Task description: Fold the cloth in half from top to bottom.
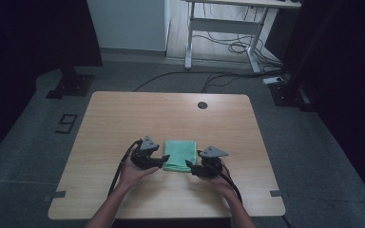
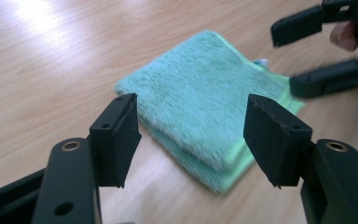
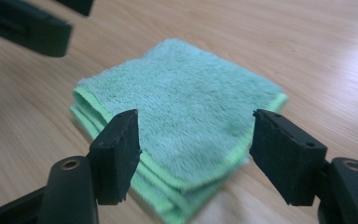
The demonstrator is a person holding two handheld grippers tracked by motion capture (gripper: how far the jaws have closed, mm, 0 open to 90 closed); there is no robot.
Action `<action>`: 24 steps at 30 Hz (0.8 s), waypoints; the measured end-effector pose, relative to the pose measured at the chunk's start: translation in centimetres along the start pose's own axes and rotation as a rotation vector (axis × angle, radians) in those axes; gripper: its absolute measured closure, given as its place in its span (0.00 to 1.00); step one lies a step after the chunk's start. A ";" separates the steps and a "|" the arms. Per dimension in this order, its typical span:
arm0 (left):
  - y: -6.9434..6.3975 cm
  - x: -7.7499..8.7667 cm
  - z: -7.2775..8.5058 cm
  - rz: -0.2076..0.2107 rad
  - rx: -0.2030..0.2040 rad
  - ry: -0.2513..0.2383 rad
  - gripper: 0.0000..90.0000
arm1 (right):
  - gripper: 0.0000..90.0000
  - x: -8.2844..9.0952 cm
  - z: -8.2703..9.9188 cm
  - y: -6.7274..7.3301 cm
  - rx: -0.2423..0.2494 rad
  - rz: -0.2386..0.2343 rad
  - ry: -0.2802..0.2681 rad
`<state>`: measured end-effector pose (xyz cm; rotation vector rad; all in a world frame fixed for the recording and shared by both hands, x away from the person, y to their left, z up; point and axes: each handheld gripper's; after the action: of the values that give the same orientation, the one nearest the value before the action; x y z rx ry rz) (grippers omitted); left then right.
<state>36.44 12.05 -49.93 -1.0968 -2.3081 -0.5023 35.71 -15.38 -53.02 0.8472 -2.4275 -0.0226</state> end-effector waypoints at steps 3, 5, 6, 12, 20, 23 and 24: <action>-0.6 1.1 1.2 0.002 0.010 -0.007 0.40 | 0.36 2.0 0.8 -0.3 -0.034 0.002 -0.047; -0.8 1.6 1.8 0.002 0.013 -0.011 0.40 | 0.36 3.0 1.2 -0.4 -0.039 0.004 -0.059; -0.8 1.6 1.8 0.002 0.013 -0.011 0.40 | 0.36 3.0 1.2 -0.4 -0.039 0.004 -0.059; -1.6 3.3 3.7 -0.014 0.023 -0.012 0.40 | 0.36 5.5 2.3 -0.9 -0.053 0.027 -0.092; -2.6 4.8 6.0 -0.033 0.012 0.006 0.40 | 0.36 7.7 4.5 -1.4 -0.078 0.052 -0.067; -2.9 5.1 6.7 -0.042 0.015 0.019 0.40 | 0.36 8.4 5.4 -1.4 -0.095 0.061 -0.053; -3.0 5.1 6.9 -0.046 0.013 0.021 0.40 | 0.36 8.5 5.8 -1.4 -0.099 0.067 -0.040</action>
<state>29.27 17.03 -52.61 -1.0302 -2.3193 -0.5135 28.02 -22.37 -53.90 0.7273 -2.4685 -0.1348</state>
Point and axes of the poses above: each handheld gripper's, and its own axes: x roughly backward along the jaws, z roughly out of its underside, y roughly to its left, and after that the axes turned 11 degrees about -x, right-handed
